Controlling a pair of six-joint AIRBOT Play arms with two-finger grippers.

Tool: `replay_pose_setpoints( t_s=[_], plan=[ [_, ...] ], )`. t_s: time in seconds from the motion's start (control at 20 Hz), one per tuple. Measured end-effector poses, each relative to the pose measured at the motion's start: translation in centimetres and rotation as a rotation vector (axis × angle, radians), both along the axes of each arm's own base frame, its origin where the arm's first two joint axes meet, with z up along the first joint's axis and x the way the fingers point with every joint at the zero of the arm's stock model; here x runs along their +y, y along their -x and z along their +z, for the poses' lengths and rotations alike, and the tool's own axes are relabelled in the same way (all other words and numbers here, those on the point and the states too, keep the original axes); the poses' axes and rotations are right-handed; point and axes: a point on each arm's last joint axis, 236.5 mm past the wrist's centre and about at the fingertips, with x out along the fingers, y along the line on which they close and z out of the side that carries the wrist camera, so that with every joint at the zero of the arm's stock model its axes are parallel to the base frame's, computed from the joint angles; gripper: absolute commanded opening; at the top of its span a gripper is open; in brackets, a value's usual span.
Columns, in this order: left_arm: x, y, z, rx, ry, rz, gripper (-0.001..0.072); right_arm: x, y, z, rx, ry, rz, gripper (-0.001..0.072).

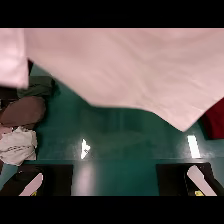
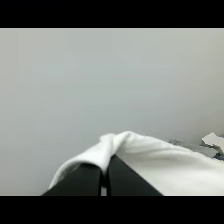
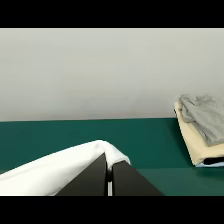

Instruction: Fold the shirts.

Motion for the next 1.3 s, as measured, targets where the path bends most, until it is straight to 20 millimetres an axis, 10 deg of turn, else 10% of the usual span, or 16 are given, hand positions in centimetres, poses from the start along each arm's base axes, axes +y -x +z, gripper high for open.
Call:
replay_pose_setpoints(
  t_s=[0.25, 0.5, 0.85, 1.3],
  plan=[
    [1.1, -9.9, -8.1, 0.298, 0.003, 0.044, 0.0023, -3.6, -4.6, -7.3, 0.255, -0.145, 0.024, 0.0011],
    [0.9, -22.7, -24.0, 0.8, -0.036, 0.009, 0.0023, -4.7, -11.6, -22.2, 0.729, -0.207, 0.058, 0.0011],
    [1.1, -32.5, -43.4, 1.244, -0.048, -0.018, 0.0024, -1.3, -20.1, -38.4, 1.112, -0.18, 0.09, 0.0011],
    [5.7, -39.9, -49.2, 1.129, -0.118, 0.191, 0.0023, 2.3, -28.1, -44.3, 1.006, -0.144, 0.08, 0.0011]
  ],
)
